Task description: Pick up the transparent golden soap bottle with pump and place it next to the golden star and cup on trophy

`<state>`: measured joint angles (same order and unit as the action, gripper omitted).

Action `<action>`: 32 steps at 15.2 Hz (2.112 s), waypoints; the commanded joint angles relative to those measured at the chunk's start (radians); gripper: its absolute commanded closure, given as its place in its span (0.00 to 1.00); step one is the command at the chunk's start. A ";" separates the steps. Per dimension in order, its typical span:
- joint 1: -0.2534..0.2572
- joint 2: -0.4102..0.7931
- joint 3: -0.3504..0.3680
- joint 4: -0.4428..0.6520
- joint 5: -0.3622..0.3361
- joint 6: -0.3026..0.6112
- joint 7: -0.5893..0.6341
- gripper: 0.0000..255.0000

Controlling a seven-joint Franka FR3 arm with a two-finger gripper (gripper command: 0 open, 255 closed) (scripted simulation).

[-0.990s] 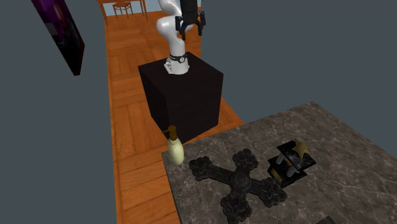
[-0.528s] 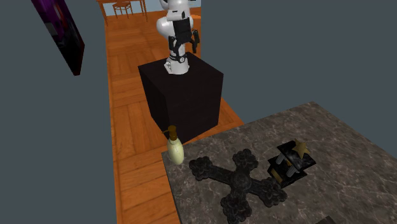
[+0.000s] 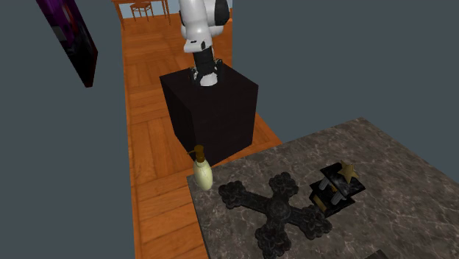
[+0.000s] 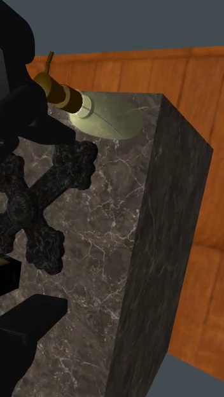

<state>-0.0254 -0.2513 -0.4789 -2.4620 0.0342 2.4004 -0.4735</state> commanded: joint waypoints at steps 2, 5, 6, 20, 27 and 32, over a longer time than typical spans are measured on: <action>0.031 0.132 -0.057 0.042 0.117 0.085 -0.114 0.00; 0.045 0.270 -0.091 0.102 0.280 0.135 -0.257 0.00; 0.040 0.317 -0.091 0.127 0.340 0.146 -0.308 0.00; -0.246 0.885 0.100 0.589 0.836 0.145 -0.707 0.00; -0.266 0.973 0.141 0.646 0.880 0.178 -0.729 0.00; -0.268 0.980 0.144 0.651 0.883 0.181 -0.731 0.00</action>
<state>-0.2931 0.7287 -0.3354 -1.8116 0.9169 2.5811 -1.2042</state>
